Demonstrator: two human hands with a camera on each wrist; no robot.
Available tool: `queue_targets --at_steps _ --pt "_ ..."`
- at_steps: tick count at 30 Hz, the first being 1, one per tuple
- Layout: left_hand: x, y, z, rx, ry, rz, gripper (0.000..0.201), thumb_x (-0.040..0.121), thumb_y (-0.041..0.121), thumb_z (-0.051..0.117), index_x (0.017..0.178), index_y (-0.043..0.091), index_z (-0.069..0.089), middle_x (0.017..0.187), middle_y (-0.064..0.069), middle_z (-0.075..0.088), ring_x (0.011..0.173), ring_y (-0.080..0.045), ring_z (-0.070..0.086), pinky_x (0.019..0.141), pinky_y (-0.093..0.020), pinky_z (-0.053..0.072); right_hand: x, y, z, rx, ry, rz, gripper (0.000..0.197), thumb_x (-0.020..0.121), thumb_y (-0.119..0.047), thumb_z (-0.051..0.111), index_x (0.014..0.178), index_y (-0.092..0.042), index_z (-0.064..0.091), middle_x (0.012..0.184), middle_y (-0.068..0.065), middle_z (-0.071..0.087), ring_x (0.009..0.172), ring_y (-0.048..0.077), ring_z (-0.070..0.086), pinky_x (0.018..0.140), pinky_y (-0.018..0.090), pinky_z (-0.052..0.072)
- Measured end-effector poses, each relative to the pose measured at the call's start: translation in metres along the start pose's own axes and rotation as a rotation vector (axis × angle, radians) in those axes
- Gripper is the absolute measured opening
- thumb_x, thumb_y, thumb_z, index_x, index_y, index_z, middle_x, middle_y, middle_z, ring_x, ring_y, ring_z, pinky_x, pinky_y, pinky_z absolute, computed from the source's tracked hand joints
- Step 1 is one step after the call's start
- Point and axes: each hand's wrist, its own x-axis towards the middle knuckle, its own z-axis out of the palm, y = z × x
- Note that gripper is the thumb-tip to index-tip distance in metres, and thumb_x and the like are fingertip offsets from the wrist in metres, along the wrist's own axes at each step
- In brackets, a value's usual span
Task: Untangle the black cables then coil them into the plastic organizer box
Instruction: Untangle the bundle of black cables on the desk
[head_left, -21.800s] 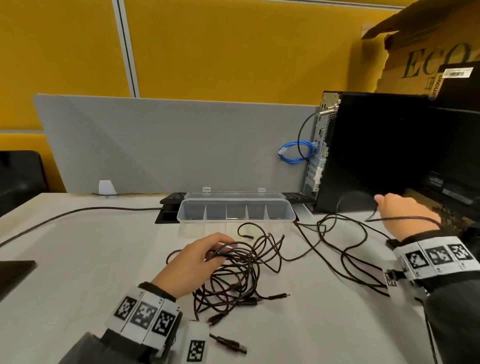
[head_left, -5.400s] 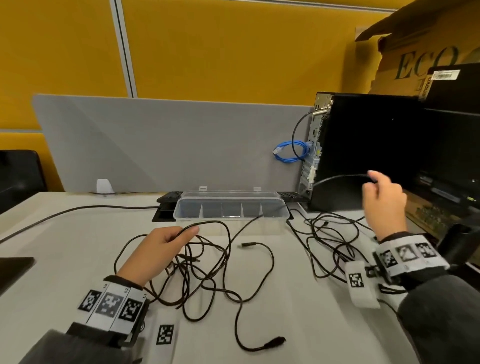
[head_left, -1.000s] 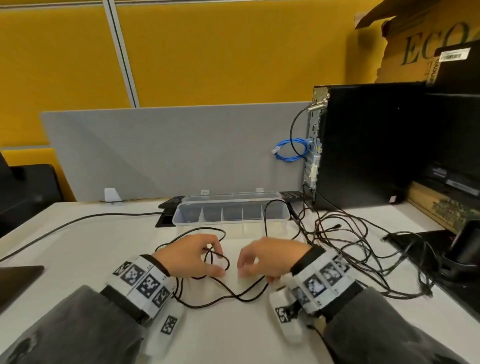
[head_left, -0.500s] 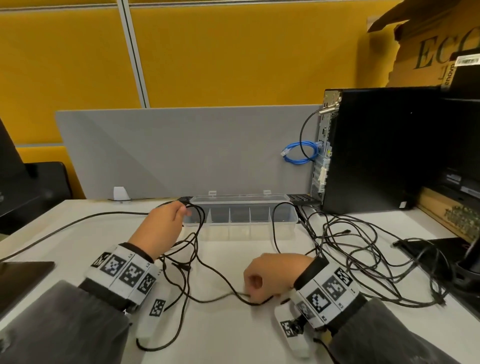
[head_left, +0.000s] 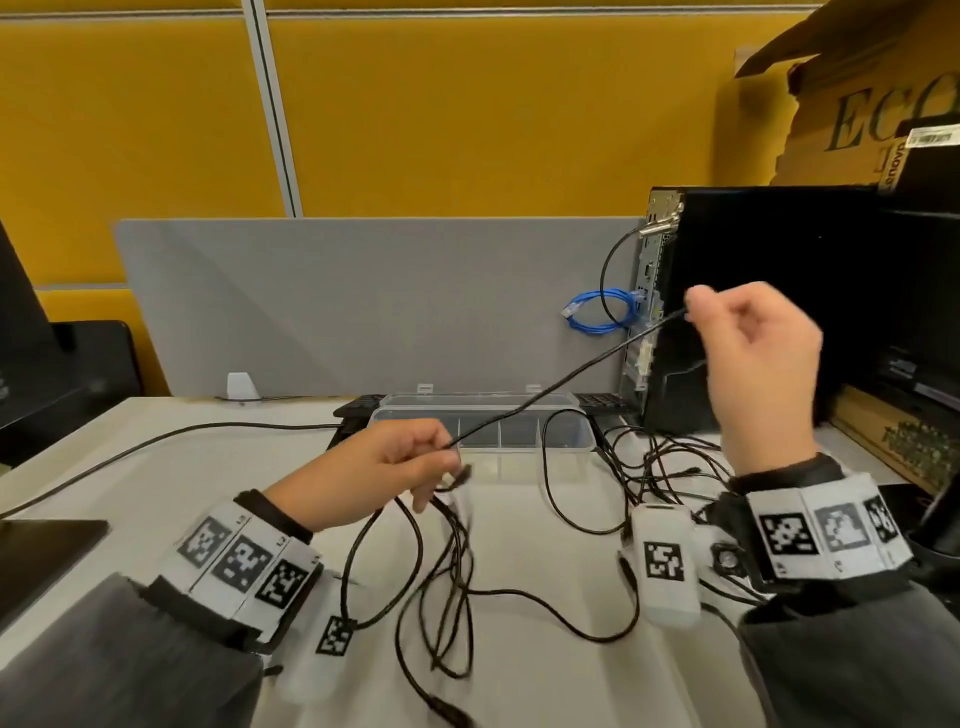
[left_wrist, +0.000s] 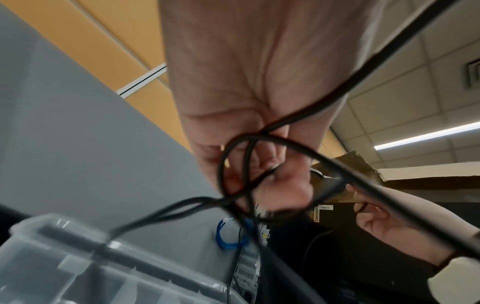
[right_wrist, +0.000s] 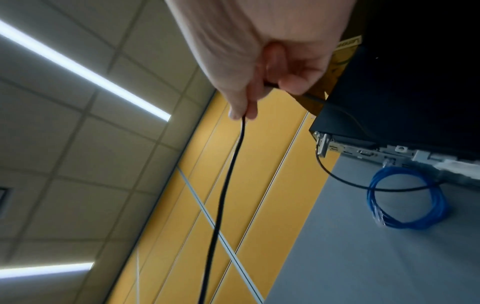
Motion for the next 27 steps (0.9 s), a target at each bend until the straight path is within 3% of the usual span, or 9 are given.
queue_targets --at_steps 4,8,11,13,16,18,21,25,27 --pt "-0.004 -0.017 -0.005 0.245 0.016 -0.136 0.02 0.093 0.028 0.049 0.079 0.027 0.063 0.055 0.009 0.051 0.054 -0.002 0.051 0.061 -0.019 0.042 0.018 0.013 -0.034 0.095 0.284 0.1 0.013 0.088 -0.034 0.053 0.078 -0.027 0.057 0.064 -0.008 0.047 0.056 0.002 0.046 0.057 0.032 0.042" --pt "-0.005 -0.017 0.002 0.181 0.08 -0.195 0.027 0.095 0.03 0.044 0.078 0.026 0.065 0.048 0.009 0.041 0.046 -0.003 0.038 0.053 -0.02 0.036 0.029 0.031 -0.047 -0.147 -0.058 0.193 0.043 0.093 -0.019 0.027 0.126 -0.031 0.052 0.091 0.0 0.058 0.065 0.002 0.053 0.069 0.04 0.046" --pt "0.005 -0.005 0.011 0.227 0.093 -0.144 0.027 0.096 0.032 0.043 0.082 0.027 0.066 0.048 0.01 0.041 0.045 -0.002 0.04 0.056 -0.022 0.036 0.01 0.014 -0.01 -0.71 -0.322 -0.232 0.051 0.09 -0.016 0.02 0.134 -0.022 0.044 0.12 0.014 0.056 0.102 0.029 0.051 0.085 0.046 0.044" --pt "0.01 0.002 0.016 0.293 0.147 -0.094 0.026 0.096 0.033 0.043 0.086 0.026 0.067 0.054 0.008 0.044 0.052 -0.001 0.046 0.059 -0.023 0.039 -0.014 -0.001 0.017 -0.731 -0.558 -0.543 0.042 0.092 -0.018 0.022 0.125 -0.019 0.047 0.132 0.01 0.052 0.118 0.029 0.04 0.089 0.048 0.041" --pt "0.015 0.011 0.02 0.313 0.273 0.006 0.024 0.095 0.031 0.045 0.089 0.024 0.068 0.065 0.005 0.054 0.061 -0.006 0.049 0.062 -0.019 0.039 -0.051 -0.021 0.038 -0.44 -1.127 -0.136 0.044 0.094 -0.045 0.039 0.137 -0.037 0.035 0.136 -0.005 0.048 0.12 0.014 0.04 0.101 0.038 0.035" --pt "0.015 0.011 0.021 0.272 0.313 0.046 0.023 0.095 0.029 0.046 0.089 0.023 0.067 0.072 0.005 0.062 0.068 -0.005 0.054 0.062 -0.017 0.043 -0.06 -0.016 0.046 -0.433 -1.339 -0.002 0.038 0.093 -0.045 0.045 0.13 -0.035 0.046 0.112 -0.003 0.064 0.094 0.009 0.055 0.087 0.028 0.045" --pt "0.014 0.004 0.024 0.186 0.309 0.064 0.022 0.095 0.028 0.046 0.088 0.024 0.066 0.086 0.005 0.067 0.074 -0.012 0.059 0.063 -0.029 0.053 -0.059 -0.009 0.049 -0.299 -1.349 -0.003 0.024 0.095 -0.038 0.046 0.095 -0.026 0.068 0.087 -0.011 0.066 0.074 0.001 0.054 0.069 0.019 0.04" --pt "0.013 -0.004 0.029 0.07 0.361 0.115 0.02 0.097 0.023 0.044 0.086 0.027 0.06 0.074 0.007 0.06 0.061 -0.008 0.049 0.058 -0.017 0.041 -0.061 -0.006 0.052 -0.036 -1.436 0.14 0.026 0.094 -0.038 0.049 0.09 -0.019 0.066 0.089 -0.008 0.068 0.076 0.002 0.056 0.075 0.02 0.044" --pt "0.012 -0.006 0.028 0.051 0.316 0.094 0.013 0.094 0.018 0.049 0.092 0.028 0.055 0.07 0.008 0.058 0.062 -0.005 0.05 0.06 -0.019 0.042 -0.057 -0.009 0.049 0.118 -1.33 0.218 0.024 0.096 -0.028 0.046 0.082 -0.013 0.058 0.075 -0.002 0.066 0.067 0.005 0.055 0.069 0.023 0.046"
